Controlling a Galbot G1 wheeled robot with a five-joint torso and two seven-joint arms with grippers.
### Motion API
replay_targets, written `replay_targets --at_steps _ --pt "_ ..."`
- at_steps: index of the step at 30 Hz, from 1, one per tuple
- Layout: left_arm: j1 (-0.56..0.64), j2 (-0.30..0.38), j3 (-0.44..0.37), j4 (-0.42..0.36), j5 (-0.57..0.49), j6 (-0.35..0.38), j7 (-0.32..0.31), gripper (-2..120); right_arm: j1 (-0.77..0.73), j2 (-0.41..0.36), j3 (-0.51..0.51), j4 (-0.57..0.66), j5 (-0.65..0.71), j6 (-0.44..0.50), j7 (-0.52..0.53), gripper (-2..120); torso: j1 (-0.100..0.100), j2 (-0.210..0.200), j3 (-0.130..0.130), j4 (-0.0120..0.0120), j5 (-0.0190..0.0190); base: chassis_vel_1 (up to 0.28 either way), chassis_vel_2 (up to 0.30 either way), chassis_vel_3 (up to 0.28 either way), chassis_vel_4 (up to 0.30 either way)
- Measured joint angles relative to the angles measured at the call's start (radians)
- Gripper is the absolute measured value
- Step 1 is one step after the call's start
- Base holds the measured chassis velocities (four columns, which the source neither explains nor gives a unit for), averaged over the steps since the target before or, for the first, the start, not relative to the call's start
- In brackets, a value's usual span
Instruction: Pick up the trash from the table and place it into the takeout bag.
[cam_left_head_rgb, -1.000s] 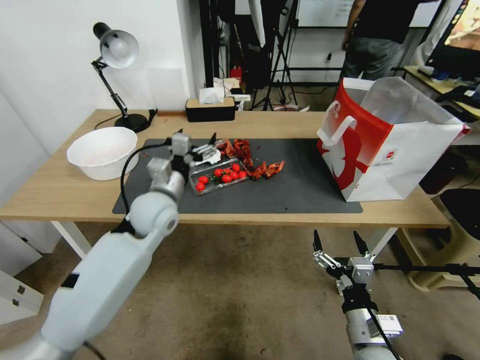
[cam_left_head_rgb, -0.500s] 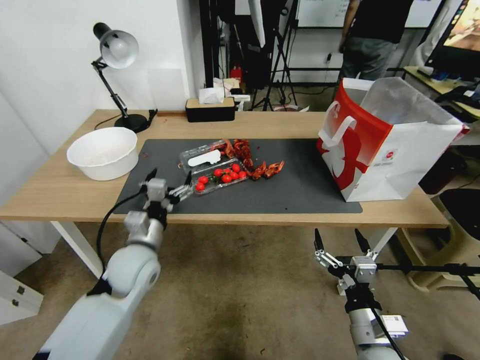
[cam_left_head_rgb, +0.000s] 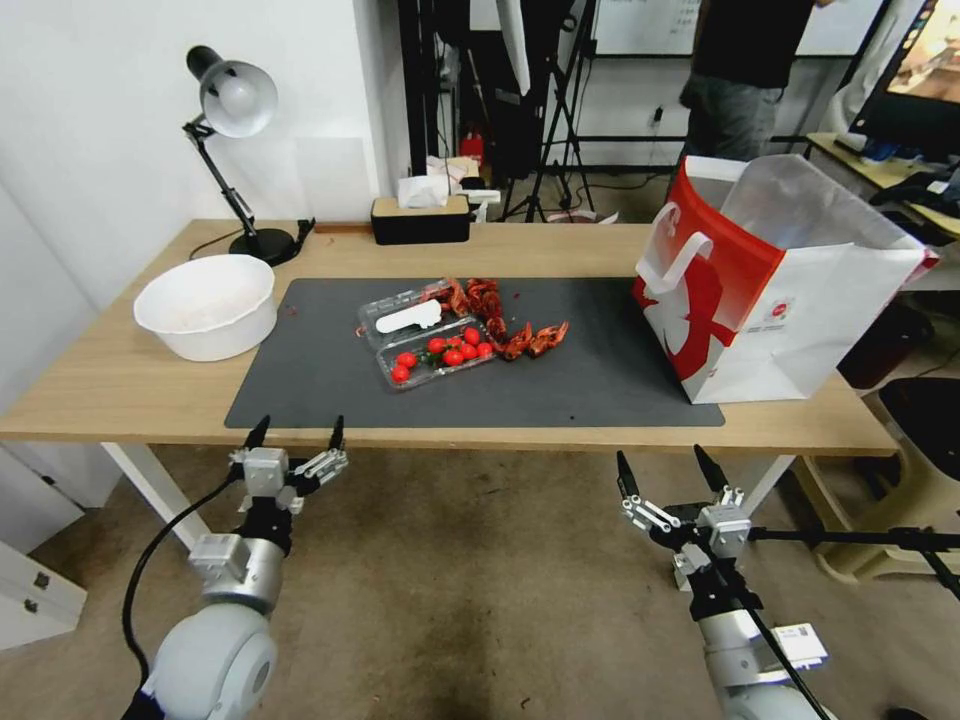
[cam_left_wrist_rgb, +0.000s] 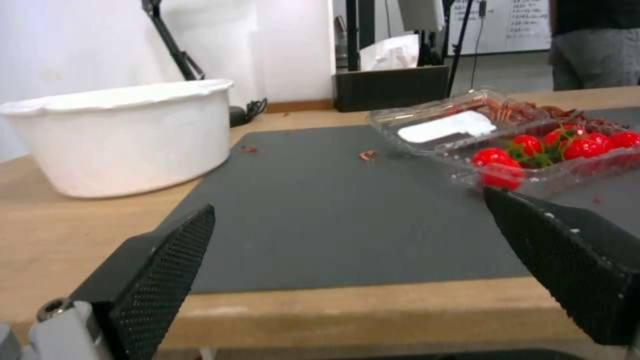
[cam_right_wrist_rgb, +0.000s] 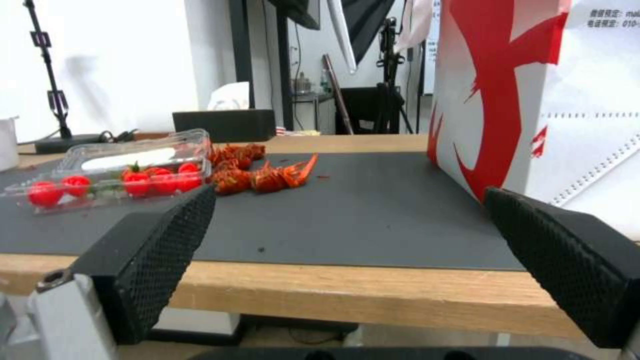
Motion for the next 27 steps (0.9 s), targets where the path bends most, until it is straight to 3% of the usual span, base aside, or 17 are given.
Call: replay_targets --at_steps 12,27 --pt "0.073 -0.055 0.01 0.017 0.009 -0.117 0.077 100 0.026 0.022 -0.017 -0.025 0.094 -0.02 0.029 100 0.0 0.0 0.0 0.0001 -0.0001 0.0 0.0 0.0 0.0" --pt "0.064 -0.059 0.007 0.038 0.032 -0.133 0.085 100 0.038 0.031 -0.023 -0.065 0.112 -0.021 0.024 100 0.0 0.0 0.0 0.0001 -0.0001 0.0 0.0 0.0 0.0"
